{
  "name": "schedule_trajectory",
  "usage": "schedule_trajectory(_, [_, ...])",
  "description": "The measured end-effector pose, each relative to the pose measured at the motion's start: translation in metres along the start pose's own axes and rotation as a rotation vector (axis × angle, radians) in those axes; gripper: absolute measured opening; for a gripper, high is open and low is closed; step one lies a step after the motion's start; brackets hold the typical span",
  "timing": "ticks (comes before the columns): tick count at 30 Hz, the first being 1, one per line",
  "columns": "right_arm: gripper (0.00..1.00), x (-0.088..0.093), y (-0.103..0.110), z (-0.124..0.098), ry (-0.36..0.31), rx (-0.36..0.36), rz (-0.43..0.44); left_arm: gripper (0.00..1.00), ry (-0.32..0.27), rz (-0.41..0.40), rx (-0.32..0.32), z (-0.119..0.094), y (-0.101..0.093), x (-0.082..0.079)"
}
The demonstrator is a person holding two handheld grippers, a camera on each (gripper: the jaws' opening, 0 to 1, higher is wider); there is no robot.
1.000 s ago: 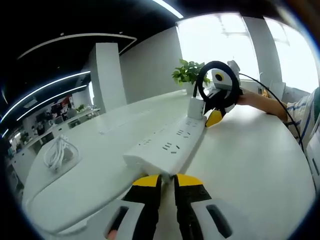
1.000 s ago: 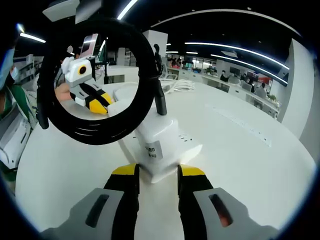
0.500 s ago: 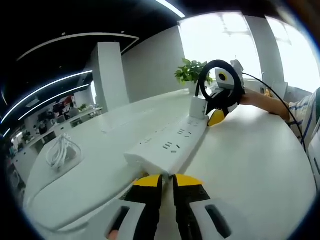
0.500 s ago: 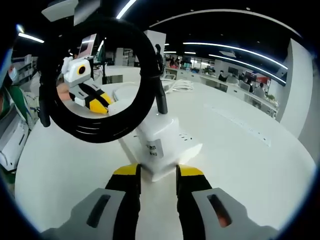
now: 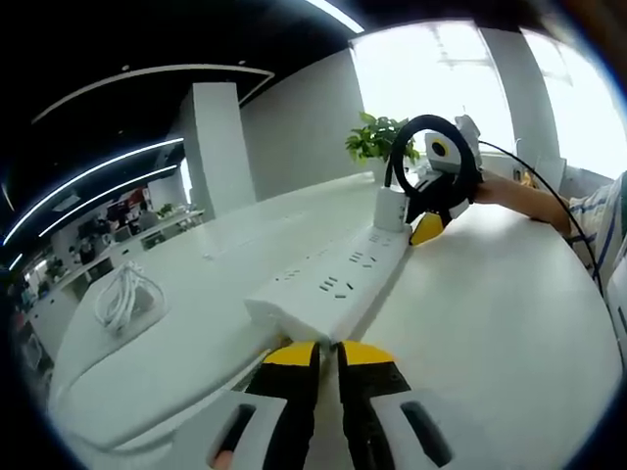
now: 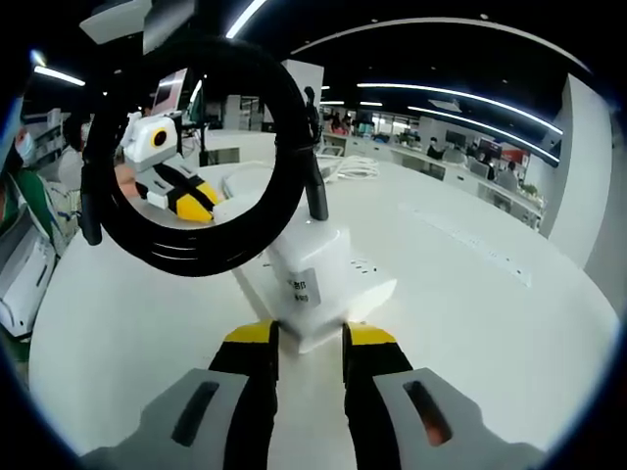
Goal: Straighten the power strip on the desk, plug the charger into it
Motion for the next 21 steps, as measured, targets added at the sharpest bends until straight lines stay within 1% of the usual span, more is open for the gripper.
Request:
schedule_trajectory(8, [0.23, 0.0002, -0.0002, 0.0025, -0.013, 0.004, 0.017, 0.06, 0.001, -0.011, -0.009, 0.0001, 0.0040, -0.0004])
schedule_trajectory(21, [0.22, -0.0002, 0.0006, 0.0066, -0.022, 0.013, 0.034, 0.05, 0.004, -0.003, -0.030, 0.0001, 0.0084, -0.0009])
Point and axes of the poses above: the point that each gripper's makers call its tool centre point, and the gripper's own axes: z roughly forward along the fingers, y roughly to its left, x roughly out of its underside, the point moved 8 cm from there along -z, roughly backward along the fingers, and after that the axes turned 2 degrees about y, right-handed, at the moved point
